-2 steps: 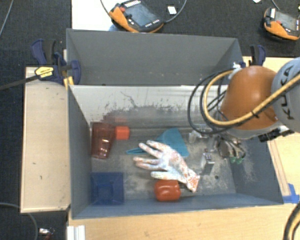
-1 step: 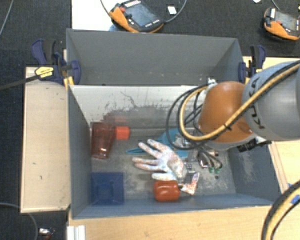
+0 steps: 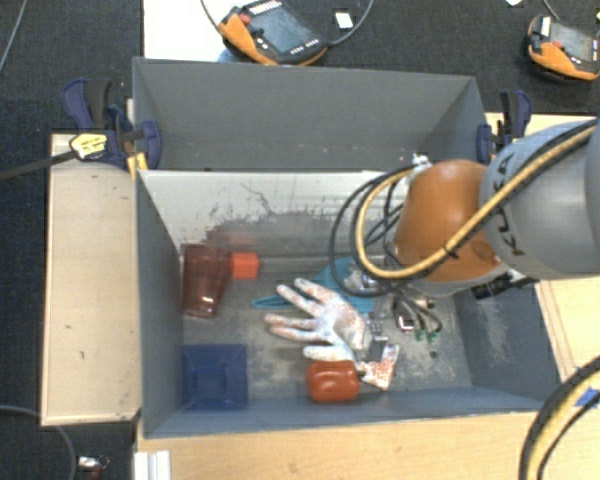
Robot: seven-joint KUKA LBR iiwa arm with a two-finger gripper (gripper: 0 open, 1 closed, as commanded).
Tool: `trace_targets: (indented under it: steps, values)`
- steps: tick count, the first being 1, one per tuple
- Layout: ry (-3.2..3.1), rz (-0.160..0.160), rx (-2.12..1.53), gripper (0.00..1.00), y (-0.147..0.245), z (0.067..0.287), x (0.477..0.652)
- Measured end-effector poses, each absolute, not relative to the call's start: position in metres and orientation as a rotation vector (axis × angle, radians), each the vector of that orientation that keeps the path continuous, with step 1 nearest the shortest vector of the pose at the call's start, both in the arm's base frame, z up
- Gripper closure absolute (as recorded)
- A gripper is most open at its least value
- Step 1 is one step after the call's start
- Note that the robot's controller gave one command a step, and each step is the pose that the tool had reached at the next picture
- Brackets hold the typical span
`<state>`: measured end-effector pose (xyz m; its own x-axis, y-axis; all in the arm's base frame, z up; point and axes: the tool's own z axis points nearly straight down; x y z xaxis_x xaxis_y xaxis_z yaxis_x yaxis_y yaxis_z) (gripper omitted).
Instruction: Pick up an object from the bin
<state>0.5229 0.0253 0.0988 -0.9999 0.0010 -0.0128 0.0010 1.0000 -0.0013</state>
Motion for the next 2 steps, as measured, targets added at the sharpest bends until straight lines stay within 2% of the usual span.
trace_targets:
  steps: [1,2]
  values:
    - [3.123,0.002,0.1,0.0,0.046,0.072,0.506]
    - [3.112,-0.001,0.15,0.0,0.058,0.072,0.5]
